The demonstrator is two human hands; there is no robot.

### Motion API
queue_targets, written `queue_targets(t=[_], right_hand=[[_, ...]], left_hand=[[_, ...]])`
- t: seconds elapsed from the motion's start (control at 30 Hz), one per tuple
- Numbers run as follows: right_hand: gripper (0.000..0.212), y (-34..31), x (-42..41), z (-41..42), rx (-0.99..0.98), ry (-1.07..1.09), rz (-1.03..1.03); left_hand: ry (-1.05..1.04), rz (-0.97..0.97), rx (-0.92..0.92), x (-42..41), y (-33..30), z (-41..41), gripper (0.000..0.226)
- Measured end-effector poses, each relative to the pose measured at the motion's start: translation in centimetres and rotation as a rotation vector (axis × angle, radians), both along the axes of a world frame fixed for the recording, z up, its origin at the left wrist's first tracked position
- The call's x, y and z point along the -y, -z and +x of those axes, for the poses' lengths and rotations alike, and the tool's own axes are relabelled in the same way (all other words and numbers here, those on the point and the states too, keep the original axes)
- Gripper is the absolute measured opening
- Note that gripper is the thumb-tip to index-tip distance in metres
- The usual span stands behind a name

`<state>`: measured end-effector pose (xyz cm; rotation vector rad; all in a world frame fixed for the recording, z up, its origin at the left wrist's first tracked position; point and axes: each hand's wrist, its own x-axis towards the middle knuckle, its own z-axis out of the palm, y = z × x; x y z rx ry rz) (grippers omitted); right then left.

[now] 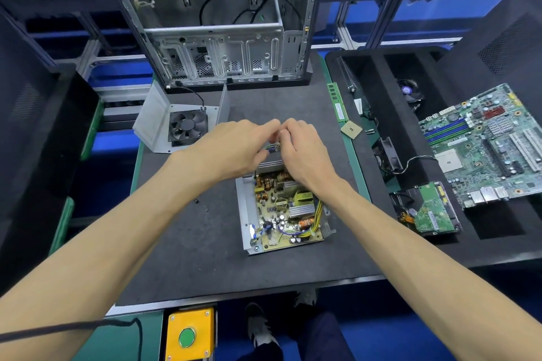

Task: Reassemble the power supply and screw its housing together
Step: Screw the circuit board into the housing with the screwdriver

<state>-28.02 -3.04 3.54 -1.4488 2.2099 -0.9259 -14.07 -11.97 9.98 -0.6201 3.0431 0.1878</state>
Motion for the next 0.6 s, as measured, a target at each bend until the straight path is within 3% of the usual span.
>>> queue_targets(t=[0.13, 0.3, 0.37, 0.43, 0.5, 0.6], right_hand=[[0.015, -1.2, -0.6, 0.4, 0.054, 0.031, -0.179], [0.007, -4.4, 0.2, 3.4, 0.067, -0.225, -0.288], [0.019, -5.5, 1.1, 4.6, 0.034, -0.242, -0.314], [0.019, -6.0, 1.9, 5.3, 0.037, -0.238, -0.326], [0.022, -6.0, 2.2, 5.6, 0.108, -0.178, -0.343], [0.032, -5.8, 2.6, 5.0, 0.484, 0.026, -0.321]], left_hand=[[-0.124, -0.059, -0.028, 0.2, -1.2, 0.8, 0.019], [-0.274, -0.081, -0.393, 0.1, -4.7, 2.3, 0.017], [-0.321, -0.045, -0.432, -0.2, -5.8, 2.9, 0.024], [-0.369, 0.145, -0.508, -0.4, -6.4, 4.0, 0.035], [-0.439, 0.472, -0.675, 0.1, -6.5, 5.3, 0.041], [-0.57, 0.571, -0.751, 1.6, -4.0, 7.8, 0.028]])
